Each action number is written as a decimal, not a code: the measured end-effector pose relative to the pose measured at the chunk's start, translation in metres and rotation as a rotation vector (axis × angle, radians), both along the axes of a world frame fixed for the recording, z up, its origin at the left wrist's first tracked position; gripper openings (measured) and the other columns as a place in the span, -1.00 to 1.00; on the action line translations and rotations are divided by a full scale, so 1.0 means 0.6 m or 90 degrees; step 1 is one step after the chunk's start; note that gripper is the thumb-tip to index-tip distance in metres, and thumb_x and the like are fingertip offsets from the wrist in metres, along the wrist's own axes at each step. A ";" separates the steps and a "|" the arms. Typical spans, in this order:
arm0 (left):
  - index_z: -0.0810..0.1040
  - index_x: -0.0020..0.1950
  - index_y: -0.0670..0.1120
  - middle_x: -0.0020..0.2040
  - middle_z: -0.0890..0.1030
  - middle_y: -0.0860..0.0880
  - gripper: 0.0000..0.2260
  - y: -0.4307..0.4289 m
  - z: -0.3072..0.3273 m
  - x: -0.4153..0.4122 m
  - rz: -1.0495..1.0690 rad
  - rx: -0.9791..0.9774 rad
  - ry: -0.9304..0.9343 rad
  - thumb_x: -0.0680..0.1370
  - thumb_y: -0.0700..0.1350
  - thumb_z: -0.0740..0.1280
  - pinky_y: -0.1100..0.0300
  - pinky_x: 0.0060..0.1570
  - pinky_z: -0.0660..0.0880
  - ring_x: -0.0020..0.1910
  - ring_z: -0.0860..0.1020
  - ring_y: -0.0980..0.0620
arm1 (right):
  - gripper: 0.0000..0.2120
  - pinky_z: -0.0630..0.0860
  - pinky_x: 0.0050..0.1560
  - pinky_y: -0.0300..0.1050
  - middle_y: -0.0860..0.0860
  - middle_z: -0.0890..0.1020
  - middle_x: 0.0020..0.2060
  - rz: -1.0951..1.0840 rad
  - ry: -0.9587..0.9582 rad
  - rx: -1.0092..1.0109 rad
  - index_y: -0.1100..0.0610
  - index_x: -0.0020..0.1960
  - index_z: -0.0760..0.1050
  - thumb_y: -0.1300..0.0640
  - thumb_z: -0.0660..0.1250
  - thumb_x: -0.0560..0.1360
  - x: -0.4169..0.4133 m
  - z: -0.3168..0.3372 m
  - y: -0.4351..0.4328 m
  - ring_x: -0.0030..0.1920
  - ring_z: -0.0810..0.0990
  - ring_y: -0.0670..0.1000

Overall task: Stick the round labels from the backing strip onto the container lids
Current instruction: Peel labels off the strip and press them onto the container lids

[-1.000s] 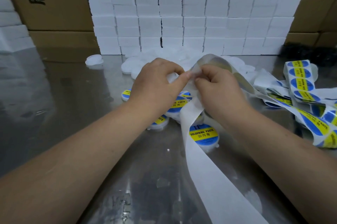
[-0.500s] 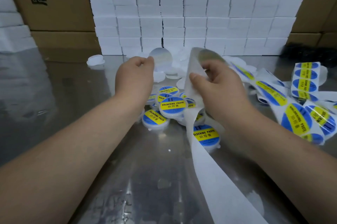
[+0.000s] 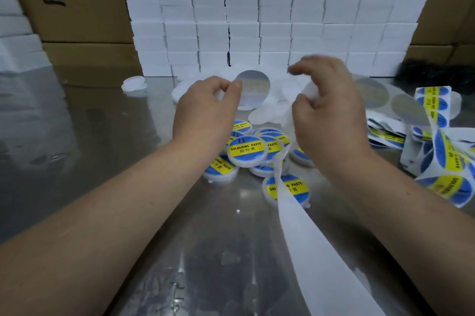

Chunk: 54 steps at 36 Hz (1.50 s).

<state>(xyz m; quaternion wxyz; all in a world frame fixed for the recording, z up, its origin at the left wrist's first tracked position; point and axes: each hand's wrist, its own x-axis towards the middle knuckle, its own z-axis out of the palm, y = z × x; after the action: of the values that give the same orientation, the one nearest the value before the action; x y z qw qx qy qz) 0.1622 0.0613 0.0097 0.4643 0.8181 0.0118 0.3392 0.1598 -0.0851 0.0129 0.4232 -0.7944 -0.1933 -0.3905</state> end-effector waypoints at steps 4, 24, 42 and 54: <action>0.46 -0.26 0.10 -0.04 0.57 0.03 -0.78 0.001 0.001 -0.001 0.002 0.009 -0.002 0.54 0.14 0.21 0.20 -0.09 0.33 -0.03 0.49 0.06 | -0.64 0.35 -0.25 -0.28 -0.25 0.51 -0.32 0.029 0.119 -0.008 -0.12 -0.13 0.53 0.31 0.15 0.41 -0.002 -0.003 0.005 -0.29 0.45 -0.17; 0.39 -0.21 0.13 -0.21 0.37 0.22 -0.77 0.002 0.006 -0.010 0.000 0.157 -0.099 0.36 0.15 0.42 0.38 -0.25 0.21 -0.07 0.35 0.16 | -0.66 0.29 -0.39 -0.24 0.18 0.55 -0.36 0.065 0.248 0.188 0.30 -0.24 0.54 0.00 0.28 0.47 0.006 0.003 0.001 -0.43 0.34 -0.13; 0.46 -0.23 -0.02 -0.22 0.42 0.13 -0.71 0.011 0.012 0.017 -0.028 -0.129 0.067 0.60 -0.01 0.05 0.34 -0.35 0.33 -0.16 0.39 0.02 | -0.75 0.23 -0.55 -0.45 -0.16 0.51 -0.52 0.102 0.247 0.236 0.01 -0.41 0.52 0.14 0.30 0.45 0.003 0.008 0.001 -0.55 0.36 -0.23; 0.46 0.20 -0.26 0.07 0.55 -0.24 -0.72 -0.001 0.023 0.023 -0.215 -0.552 0.172 0.54 -0.42 0.12 0.09 -0.09 0.58 -0.02 0.58 -0.14 | -0.66 0.31 -0.50 -0.42 -0.15 0.55 -0.53 0.207 0.314 0.183 -0.05 -0.47 0.54 0.18 0.29 0.45 -0.001 0.001 0.012 -0.52 0.40 -0.23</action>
<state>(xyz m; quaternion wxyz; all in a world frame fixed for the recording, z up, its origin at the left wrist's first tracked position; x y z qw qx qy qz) 0.1761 0.0608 0.0236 0.8053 0.5765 0.0791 0.1134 0.1593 -0.0782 0.0135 0.6220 -0.7558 -0.1520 -0.1372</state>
